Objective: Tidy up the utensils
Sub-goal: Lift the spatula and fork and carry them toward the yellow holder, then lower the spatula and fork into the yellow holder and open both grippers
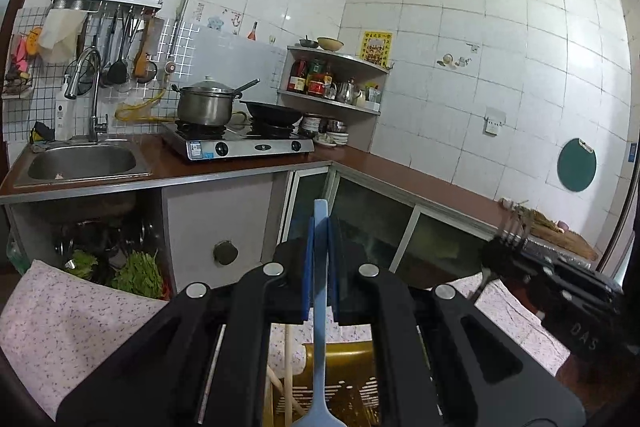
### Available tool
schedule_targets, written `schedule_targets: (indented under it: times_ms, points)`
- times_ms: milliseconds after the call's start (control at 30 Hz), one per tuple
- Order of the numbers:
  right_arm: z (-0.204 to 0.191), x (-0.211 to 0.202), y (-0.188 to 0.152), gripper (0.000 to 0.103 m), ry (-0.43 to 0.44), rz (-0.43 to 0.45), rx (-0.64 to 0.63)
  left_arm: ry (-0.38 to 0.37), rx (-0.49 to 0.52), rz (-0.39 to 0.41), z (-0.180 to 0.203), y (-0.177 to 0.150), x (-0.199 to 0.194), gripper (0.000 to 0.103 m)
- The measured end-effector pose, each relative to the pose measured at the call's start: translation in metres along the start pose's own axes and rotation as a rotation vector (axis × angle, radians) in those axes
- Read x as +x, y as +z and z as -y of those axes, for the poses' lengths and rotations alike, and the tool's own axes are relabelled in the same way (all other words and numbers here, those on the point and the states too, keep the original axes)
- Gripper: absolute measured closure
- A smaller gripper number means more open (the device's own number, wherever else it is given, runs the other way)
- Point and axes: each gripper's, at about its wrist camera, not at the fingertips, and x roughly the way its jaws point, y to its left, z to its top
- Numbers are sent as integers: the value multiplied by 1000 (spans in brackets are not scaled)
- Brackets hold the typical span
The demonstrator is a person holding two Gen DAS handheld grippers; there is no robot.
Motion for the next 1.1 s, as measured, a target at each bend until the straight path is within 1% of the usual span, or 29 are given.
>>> schedule_targets:
  times_ms: [133,333,433,567,600,767,800,833,900,1000,1033,1067,1100]
  points:
    - [-1,0,-5,101,-2,-4,-15,-4,-11,24,-4,-1,3,98]
    - [1,0,-8,101,5,-11,-13,-8,7,35,-2,-8,10,98]
    - [1,1,-13,101,10,-22,-12,-4,0,35,-3,-13,13,98]
    - [2,3,-18,101,19,-39,-6,-6,6,16,-3,-16,15,97]
    - [2,3,-21,101,21,-44,-5,-9,7,-1,-2,-19,16,97]
    - [4,2,-29,99,33,-61,17,13,26,-39,-2,-28,12,96]
    - [5,1,-30,97,37,-66,25,14,27,-44,-3,-28,10,95]
    - [6,1,-30,96,35,-71,29,17,27,-47,-3,-29,8,88]
    - [6,-3,-30,96,40,-72,29,23,20,-50,-4,-29,2,81]
    - [6,-6,-27,96,42,-84,27,30,21,-56,-6,-30,-9,80]
    - [7,-8,-27,96,43,-89,30,33,20,-57,-7,-29,-14,78]
    - [8,-8,-27,92,51,-100,35,39,17,-53,-8,-29,-20,75]
    - [10,-8,-26,69,50,-105,44,41,13,-52,-10,-30,-25,69]
